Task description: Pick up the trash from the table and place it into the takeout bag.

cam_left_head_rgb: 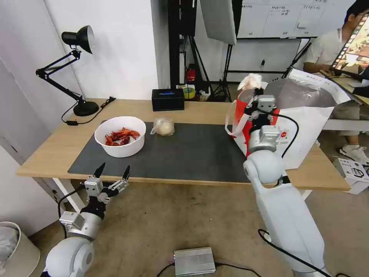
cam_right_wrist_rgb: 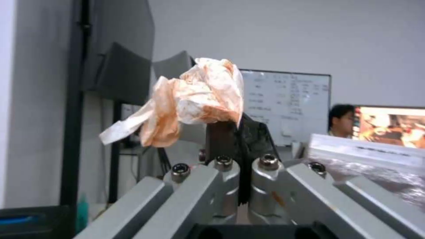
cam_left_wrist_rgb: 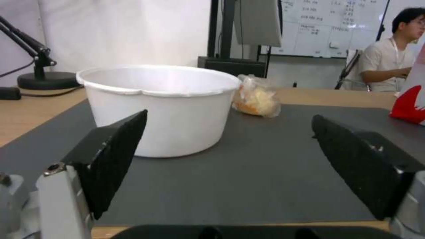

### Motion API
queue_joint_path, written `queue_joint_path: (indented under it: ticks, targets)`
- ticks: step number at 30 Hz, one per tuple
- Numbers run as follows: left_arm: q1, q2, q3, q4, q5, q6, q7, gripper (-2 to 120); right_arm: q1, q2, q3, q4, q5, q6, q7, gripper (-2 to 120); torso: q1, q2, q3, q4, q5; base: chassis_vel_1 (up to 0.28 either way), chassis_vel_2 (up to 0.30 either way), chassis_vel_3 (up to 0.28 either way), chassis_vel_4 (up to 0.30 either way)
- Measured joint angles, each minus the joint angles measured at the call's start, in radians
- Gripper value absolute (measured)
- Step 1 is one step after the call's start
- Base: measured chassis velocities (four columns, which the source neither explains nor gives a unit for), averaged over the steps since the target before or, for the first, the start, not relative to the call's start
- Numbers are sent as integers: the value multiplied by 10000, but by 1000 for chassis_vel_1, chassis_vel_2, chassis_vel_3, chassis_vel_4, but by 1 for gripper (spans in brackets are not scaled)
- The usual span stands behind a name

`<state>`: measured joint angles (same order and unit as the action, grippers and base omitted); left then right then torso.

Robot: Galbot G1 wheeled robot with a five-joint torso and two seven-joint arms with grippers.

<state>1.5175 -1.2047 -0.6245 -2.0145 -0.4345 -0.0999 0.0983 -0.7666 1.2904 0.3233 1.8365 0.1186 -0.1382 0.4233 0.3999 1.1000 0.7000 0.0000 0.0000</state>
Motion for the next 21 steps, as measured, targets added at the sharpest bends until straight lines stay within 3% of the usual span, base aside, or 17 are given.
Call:
queue_joint_path:
  ticks: [21]
  targets:
    - [-20,29,34,-14,-10,-2,0,100,-17,-32,193,369,1857,-898,991,0,0,0,0,0,0,0,0,0,0]
